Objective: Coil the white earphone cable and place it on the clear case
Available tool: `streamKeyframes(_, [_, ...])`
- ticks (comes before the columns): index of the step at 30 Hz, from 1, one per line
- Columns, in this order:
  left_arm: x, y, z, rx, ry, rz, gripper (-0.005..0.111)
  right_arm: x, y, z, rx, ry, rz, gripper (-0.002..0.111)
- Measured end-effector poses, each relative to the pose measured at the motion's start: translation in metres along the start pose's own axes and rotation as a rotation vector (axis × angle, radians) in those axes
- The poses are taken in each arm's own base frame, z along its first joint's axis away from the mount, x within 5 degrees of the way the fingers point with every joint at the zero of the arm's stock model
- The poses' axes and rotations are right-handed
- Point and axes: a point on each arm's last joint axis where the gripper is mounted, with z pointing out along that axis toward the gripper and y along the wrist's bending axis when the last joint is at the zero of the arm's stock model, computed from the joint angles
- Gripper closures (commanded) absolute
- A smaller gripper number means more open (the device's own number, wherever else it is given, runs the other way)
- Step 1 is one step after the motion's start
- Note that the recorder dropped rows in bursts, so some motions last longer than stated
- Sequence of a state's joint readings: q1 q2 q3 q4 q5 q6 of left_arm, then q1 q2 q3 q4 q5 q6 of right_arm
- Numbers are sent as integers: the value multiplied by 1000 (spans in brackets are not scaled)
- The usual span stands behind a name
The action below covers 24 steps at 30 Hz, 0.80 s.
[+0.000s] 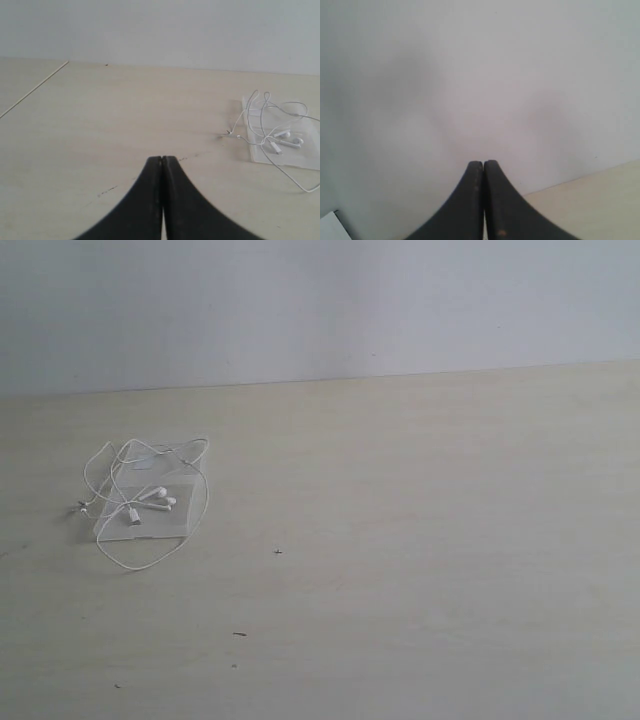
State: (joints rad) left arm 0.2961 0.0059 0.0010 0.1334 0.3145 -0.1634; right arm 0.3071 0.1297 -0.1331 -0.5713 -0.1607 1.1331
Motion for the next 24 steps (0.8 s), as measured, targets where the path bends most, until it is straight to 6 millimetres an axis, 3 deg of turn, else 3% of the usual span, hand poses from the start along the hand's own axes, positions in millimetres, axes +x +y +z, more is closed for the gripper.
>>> streamKeyframes(7, [0,0,0,0,0,0,107,1,-1,0,2,4,0,108])
streamKeyframes(13, [0,0,0,0,0,0,107,28,-18,-6,47,62,19,108])
streamKeyframes(19, [0,0,0,0,0,0,107,39,-34,-16,203,102,188,108])
streamKeyframes(24, [0,0,0,0,0,0,107,47,-37,-19,237,191,76,108])
